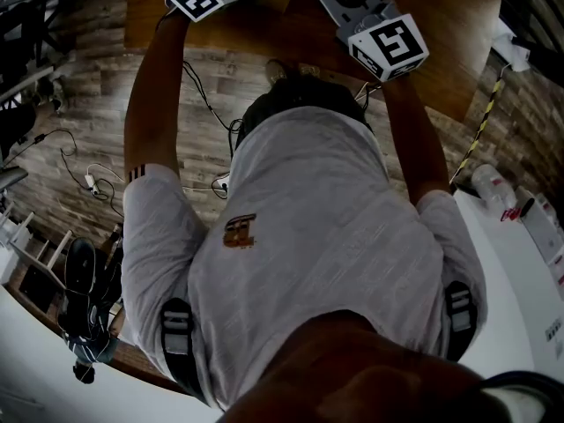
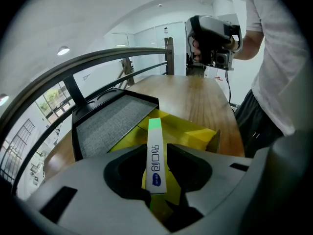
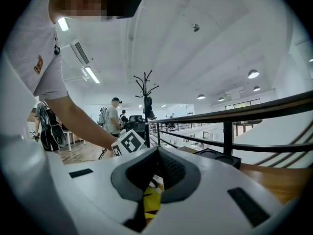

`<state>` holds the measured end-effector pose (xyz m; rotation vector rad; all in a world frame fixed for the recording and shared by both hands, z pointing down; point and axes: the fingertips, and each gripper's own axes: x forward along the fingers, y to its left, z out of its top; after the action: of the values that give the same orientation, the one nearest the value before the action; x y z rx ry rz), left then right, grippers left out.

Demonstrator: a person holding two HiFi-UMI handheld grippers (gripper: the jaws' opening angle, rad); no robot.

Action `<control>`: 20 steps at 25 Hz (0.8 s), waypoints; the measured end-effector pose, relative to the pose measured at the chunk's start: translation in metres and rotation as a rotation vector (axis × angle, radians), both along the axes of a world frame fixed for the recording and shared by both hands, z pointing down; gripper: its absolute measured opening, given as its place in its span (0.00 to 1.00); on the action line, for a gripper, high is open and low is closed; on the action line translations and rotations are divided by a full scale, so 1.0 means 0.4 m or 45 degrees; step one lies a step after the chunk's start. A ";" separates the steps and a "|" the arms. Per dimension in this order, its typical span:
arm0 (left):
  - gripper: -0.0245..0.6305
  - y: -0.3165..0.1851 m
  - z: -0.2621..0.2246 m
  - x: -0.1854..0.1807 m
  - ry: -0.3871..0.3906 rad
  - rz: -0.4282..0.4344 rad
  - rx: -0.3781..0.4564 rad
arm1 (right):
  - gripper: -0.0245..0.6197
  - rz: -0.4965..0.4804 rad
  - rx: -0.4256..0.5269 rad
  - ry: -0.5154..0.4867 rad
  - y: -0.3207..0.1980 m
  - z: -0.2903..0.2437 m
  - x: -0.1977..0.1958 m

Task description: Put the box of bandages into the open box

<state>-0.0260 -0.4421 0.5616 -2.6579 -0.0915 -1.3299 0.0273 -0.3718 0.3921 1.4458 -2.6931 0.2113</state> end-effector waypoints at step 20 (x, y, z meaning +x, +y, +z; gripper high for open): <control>0.36 0.022 -0.311 -0.020 0.552 -0.259 0.093 | 0.09 -0.047 0.068 -0.031 -0.011 -0.065 -0.047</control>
<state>-0.0339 -0.4331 0.4373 -2.8805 0.2826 -0.7523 0.0087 -0.3763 0.3661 1.4150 -2.7630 0.1568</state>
